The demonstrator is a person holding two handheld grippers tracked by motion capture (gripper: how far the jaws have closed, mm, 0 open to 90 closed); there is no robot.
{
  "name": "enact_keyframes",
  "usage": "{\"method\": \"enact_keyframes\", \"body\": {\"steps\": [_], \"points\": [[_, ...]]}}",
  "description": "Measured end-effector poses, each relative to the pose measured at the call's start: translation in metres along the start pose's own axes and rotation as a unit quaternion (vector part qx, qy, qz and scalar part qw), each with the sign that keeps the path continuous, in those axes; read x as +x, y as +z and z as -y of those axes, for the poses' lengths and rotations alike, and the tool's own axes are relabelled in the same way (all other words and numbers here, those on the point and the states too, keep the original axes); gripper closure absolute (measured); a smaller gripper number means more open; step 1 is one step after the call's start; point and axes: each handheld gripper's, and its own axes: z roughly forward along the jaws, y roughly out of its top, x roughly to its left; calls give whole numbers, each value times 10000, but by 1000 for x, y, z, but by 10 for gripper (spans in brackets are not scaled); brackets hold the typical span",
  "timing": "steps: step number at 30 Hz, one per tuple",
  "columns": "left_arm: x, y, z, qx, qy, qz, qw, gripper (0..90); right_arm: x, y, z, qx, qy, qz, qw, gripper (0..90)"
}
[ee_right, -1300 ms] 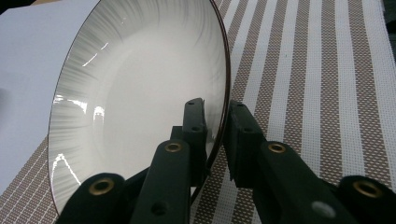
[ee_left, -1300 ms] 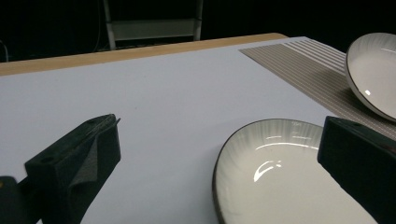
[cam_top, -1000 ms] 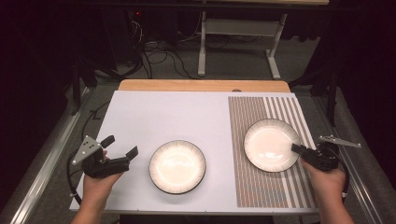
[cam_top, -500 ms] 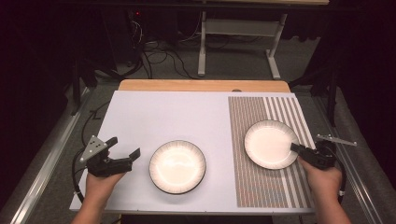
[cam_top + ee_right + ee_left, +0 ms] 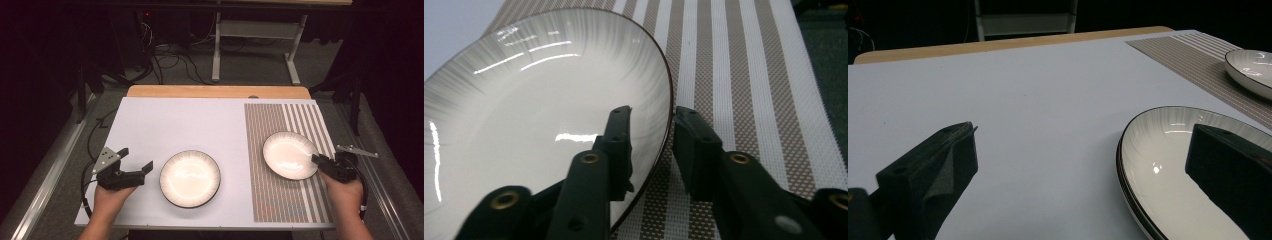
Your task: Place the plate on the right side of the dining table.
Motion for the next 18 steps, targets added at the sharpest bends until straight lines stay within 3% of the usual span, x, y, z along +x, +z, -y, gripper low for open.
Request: {"method": "enact_keyframes", "body": {"steps": [5, 6, 8, 12, 13, 14, 18], "points": [[-3, -1, 0, -34, 67, 4, 10000, 8, 2, -11, -2, -315, -153, -78, 9994, 554], [-6, -2, -1, -68, 105, 16, 9999, 7, 7, -17, -3, -482, -340, -142, 9982, 510], [-8, -2, -1, -85, 136, 20, 9999, 6, 10, -20, -3, -575, -422, -178, 9973, 485], [-14, -3, -2, -111, 233, 50, 9997, 6, 30, -32, -6, -940, -821, -448, 9912, 370], [-15, -3, -2, -106, 259, 52, 9996, 6, 41, -35, -7, -1081, -964, -727, 9868, 308], [-17, -3, -2, -107, 287, 58, 9995, 6, 41, -35, -7, -1081, -964, -727, 9868, 308], [-21, -5, -2, -157, 368, 75, 9992, 4, 64, -35, -6, -1091, -1288, -1127, 9792, 174]]}}
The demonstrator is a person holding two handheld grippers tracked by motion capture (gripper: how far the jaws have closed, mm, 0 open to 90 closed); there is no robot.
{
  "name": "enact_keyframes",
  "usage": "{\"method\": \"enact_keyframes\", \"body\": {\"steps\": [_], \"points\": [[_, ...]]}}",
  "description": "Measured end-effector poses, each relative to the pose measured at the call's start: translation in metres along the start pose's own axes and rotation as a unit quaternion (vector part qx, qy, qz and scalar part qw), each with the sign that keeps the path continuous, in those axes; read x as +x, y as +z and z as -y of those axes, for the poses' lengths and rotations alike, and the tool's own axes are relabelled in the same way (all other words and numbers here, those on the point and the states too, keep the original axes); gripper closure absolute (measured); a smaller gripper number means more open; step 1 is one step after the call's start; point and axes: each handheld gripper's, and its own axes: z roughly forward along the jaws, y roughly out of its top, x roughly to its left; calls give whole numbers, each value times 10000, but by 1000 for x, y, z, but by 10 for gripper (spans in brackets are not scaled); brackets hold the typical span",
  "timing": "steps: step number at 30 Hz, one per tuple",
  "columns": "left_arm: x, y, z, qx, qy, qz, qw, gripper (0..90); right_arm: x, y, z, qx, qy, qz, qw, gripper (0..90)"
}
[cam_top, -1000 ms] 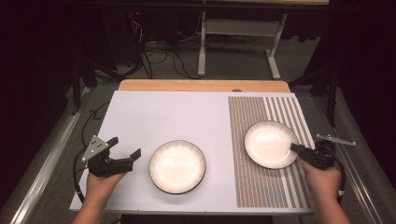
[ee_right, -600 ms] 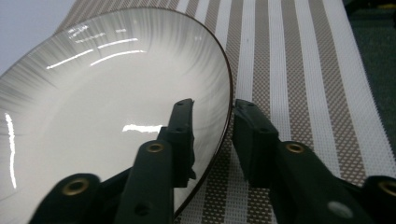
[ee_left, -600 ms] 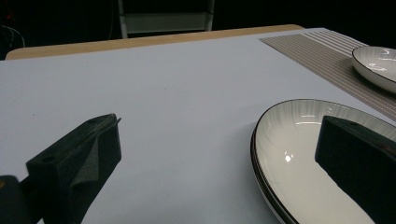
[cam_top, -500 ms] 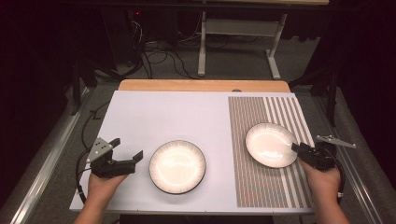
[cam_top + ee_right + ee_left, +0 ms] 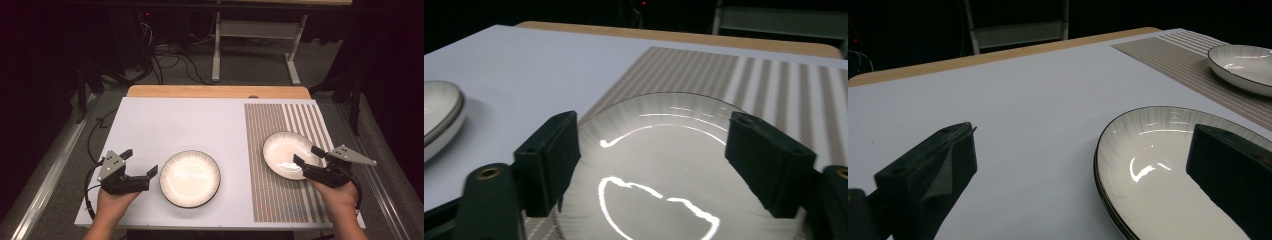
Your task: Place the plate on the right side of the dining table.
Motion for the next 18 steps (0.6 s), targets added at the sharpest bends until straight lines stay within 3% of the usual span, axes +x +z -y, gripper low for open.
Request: {"method": "enact_keyframes", "body": {"steps": [1, 3, 4, 5, 9, 14, 18], "points": [[-1, -1, 0, -19, 8, -2, 10000, 1, 14, 2, -1, -37, -107, -117, 9999, 121], [-3, -2, -1, -82, -16, 28, 10000, 1, 21, 2, -2, -74, -188, -143, 9997, 92], [-4, -2, -1, -95, -26, 39, 9999, 1, 35, 3, -3, -98, -341, -262, 9990, 32], [-5, -2, -2, -118, -25, 39, 9999, 1, 35, 3, -3, -98, -341, -262, 9990, 32], [-10, -3, -3, -178, -7, 85, 9998, 0, 66, 3, -4, -142, -569, -641, 9962, 5], [-13, -3, -4, -191, 22, 116, 9997, 0, 78, 3, -4, -149, -776, -722, 9943, 5], [-12, -3, -4, -186, 17, 87, 9998, 0, 79, 3, -5, -177, -735, -764, 9942, 5]]}}
